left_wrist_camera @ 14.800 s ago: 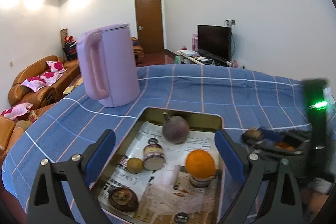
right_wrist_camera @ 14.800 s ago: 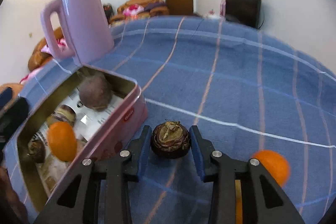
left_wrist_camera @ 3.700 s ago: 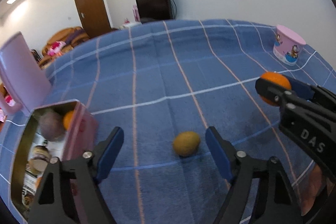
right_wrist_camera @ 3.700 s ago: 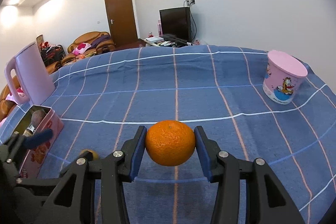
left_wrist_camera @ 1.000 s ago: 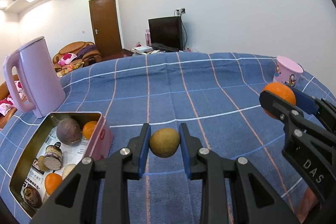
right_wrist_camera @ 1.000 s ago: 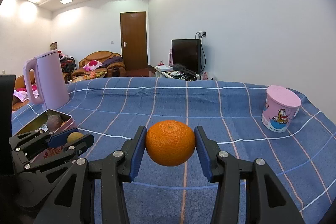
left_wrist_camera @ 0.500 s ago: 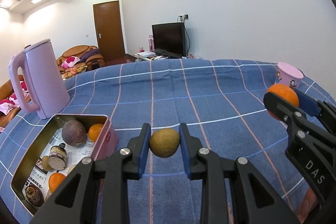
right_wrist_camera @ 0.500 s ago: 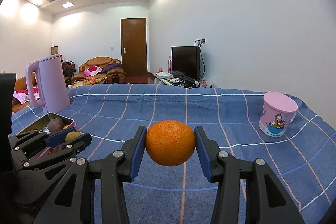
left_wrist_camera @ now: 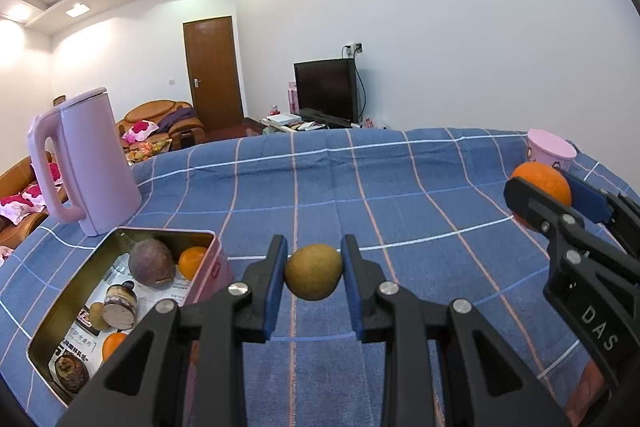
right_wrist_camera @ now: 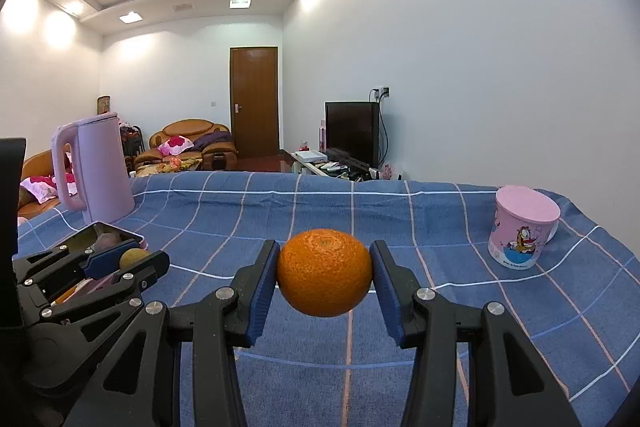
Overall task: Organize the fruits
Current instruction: 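Lift the yellow-brown fruit with the left tool while the right tool holds the orange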
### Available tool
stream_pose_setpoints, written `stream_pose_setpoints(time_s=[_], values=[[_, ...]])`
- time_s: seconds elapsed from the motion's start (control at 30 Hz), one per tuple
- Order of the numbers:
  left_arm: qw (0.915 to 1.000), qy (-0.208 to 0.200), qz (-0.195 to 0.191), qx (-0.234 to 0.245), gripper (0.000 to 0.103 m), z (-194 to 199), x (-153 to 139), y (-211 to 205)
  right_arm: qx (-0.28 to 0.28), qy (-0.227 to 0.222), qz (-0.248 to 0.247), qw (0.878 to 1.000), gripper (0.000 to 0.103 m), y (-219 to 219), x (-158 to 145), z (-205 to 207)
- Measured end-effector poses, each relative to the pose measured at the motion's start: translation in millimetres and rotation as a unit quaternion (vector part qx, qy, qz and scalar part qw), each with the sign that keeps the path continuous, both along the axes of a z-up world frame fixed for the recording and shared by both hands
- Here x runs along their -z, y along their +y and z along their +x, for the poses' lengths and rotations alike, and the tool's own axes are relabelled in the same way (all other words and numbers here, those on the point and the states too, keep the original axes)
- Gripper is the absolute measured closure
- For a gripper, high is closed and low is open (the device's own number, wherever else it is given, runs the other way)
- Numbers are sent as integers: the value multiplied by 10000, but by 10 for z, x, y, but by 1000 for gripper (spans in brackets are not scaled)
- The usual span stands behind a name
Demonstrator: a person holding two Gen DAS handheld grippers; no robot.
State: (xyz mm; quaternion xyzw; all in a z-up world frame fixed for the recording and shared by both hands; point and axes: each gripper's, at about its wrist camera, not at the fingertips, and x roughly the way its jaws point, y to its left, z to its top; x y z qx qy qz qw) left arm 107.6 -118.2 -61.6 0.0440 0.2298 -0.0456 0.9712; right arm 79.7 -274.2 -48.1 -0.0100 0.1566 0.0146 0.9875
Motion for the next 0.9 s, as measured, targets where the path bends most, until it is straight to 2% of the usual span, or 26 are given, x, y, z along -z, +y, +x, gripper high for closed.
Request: stream_pose_setpoints(time_s=[0.33,0.67,0.9], values=[[9998,-160,-6,-76,74,-70,-15,8,25,-103,-12,9999,54,0,-11,-56],[9990,-383,178,-167,74,-199,-36,10,24,-139,-8,9999,55,11,-21,-131],[9990,-378,167,-170,74,-267,-43,77,-7,-136,-38,9999,55,39,-29,-168]])
